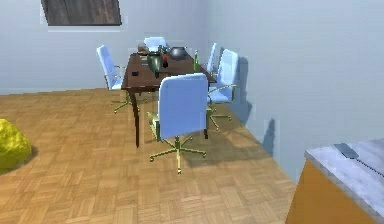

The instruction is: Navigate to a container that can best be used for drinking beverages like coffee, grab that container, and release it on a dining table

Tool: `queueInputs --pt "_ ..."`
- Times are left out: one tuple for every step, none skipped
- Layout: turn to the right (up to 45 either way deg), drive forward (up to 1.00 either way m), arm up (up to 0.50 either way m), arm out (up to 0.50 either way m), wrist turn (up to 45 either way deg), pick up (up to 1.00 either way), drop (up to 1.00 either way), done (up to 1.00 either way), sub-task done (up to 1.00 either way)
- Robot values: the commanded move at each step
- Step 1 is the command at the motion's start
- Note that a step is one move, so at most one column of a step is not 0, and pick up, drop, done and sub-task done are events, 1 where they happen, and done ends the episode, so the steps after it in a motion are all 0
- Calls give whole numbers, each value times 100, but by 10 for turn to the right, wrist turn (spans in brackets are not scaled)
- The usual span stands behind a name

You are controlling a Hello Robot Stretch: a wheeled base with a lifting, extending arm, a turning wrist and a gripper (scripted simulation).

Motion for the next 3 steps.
queueInputs --pt "0 0 0 42 0 0 0 0 0" --pt "0 0 0 0 450 0 0 0 0" --pt "0 0 0 0 450 0 0 0 0"
